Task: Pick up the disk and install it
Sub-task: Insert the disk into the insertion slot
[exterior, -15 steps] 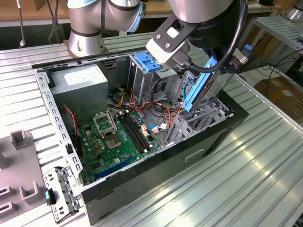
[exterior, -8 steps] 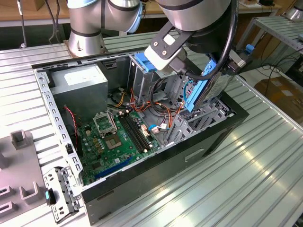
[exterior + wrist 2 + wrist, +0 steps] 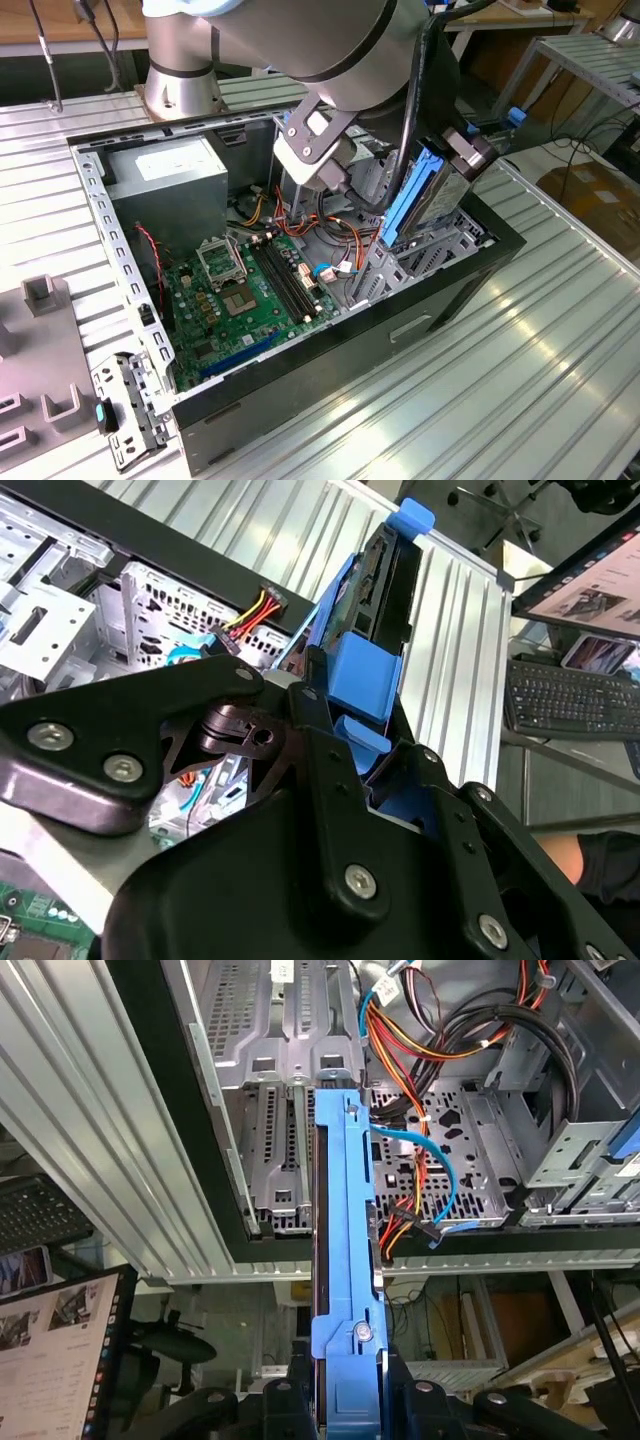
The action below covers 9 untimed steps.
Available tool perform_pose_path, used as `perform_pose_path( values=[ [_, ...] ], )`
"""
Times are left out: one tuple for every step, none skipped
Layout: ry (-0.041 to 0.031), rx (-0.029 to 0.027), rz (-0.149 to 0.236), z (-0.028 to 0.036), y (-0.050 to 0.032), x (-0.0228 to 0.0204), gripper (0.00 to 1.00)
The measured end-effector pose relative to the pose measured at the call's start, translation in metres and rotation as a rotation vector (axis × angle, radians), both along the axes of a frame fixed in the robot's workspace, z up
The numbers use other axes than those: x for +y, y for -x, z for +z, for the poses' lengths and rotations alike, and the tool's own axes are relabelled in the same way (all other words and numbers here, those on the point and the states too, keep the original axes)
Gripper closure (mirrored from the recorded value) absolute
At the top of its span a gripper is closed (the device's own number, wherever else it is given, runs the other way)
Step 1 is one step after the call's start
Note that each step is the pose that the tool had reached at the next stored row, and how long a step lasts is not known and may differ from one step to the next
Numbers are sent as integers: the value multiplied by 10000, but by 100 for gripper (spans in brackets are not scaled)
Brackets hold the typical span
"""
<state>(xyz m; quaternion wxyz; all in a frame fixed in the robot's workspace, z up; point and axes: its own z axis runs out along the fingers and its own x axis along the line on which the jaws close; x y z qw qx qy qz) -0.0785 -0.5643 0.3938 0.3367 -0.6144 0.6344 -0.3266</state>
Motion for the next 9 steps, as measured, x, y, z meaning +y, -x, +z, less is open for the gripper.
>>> perform_pose_path(
  values=[
    [0,-14,0,-4,-2,0,63],
    [0,-34,0,-9,-2,0,63],
    [0,-51,1,-12,-3,-1,63],
    [-1,-70,2,-17,-4,0,63],
    [1,-88,1,-21,-4,0,62],
    [3,-120,0,-26,-3,-1,62],
    [0,-122,1,-26,-3,0,55],
    [0,-128,1,-27,-4,0,55],
    [-1,-151,1,-29,-3,0,55]
  ],
)
